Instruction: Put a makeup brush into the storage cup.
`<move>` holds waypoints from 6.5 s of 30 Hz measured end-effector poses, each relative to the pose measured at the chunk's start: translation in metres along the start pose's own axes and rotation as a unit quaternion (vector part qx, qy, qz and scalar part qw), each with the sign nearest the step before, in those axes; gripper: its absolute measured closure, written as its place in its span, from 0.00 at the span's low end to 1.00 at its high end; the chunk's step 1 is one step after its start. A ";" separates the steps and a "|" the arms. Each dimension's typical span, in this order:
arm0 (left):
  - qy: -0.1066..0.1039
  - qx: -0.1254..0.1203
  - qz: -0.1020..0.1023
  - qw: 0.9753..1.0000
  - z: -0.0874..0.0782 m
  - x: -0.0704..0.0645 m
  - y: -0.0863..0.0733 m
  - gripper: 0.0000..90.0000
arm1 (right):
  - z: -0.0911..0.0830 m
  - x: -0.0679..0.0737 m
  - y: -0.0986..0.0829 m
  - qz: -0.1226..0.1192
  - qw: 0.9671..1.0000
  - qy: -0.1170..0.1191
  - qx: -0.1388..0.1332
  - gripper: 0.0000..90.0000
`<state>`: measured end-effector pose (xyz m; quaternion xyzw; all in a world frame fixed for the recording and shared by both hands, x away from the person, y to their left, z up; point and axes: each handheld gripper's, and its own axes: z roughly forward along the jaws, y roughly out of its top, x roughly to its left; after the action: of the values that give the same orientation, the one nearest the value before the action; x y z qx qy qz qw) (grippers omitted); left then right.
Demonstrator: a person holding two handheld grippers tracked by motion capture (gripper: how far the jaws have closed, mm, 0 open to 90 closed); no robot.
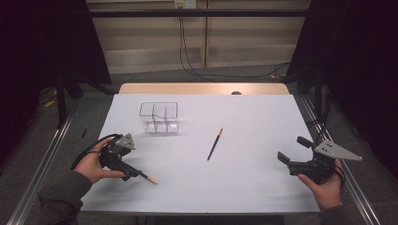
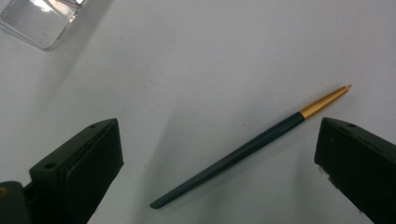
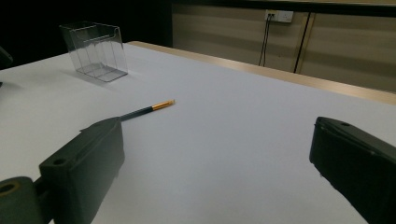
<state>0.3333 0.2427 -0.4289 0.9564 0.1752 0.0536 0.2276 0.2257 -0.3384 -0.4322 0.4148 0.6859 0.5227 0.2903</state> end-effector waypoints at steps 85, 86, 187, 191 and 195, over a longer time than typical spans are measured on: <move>-0.063 0.069 0.064 0.994 0.024 -0.008 0.010 0.45 | -0.002 -0.002 -0.001 0.000 1.000 -0.012 0.005 0.03; -0.062 0.069 0.064 0.994 0.024 -0.008 0.010 0.45 | -0.002 -0.002 -0.001 0.001 1.000 -0.011 0.005 0.04; -0.040 -0.118 -0.105 0.987 0.020 -0.007 0.025 0.93 | 0.001 0.000 -0.003 -0.008 1.000 -0.006 0.013 0.03; -0.031 -0.136 -0.113 0.984 0.019 -0.007 0.029 0.93 | 0.001 0.000 -0.003 -0.005 1.000 -0.004 0.013 0.03; -0.028 -0.154 -0.120 0.980 0.019 -0.007 0.032 0.93 | 0.001 -0.001 -0.003 -0.007 1.000 -0.004 0.013 0.03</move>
<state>0.3402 0.2055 -0.4310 0.8830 0.2718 0.0252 0.3818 0.2262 -0.3387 -0.4353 0.4155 0.6942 0.5105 0.2911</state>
